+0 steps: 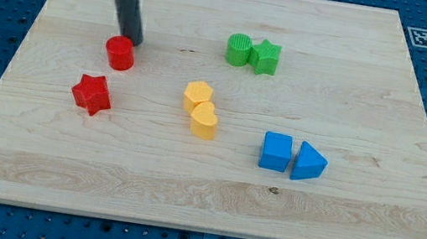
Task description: Move the red circle closer to the red star
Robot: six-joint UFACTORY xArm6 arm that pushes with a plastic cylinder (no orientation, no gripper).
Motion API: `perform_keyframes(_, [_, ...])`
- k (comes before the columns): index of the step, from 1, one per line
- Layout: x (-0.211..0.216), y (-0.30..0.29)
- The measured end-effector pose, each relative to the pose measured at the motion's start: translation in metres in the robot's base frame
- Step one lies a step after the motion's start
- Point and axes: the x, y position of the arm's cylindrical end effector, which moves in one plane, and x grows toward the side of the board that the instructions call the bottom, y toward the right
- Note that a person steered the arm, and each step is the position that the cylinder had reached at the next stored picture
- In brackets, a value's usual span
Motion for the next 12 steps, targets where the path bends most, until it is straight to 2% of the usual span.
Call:
perform_keyframes(1, [0.000, 0.016])
perform_keyframes(5, [0.016, 0.014])
perform_keyframes(7, [0.002, -0.007])
perform_keyframes(12, [0.018, -0.034])
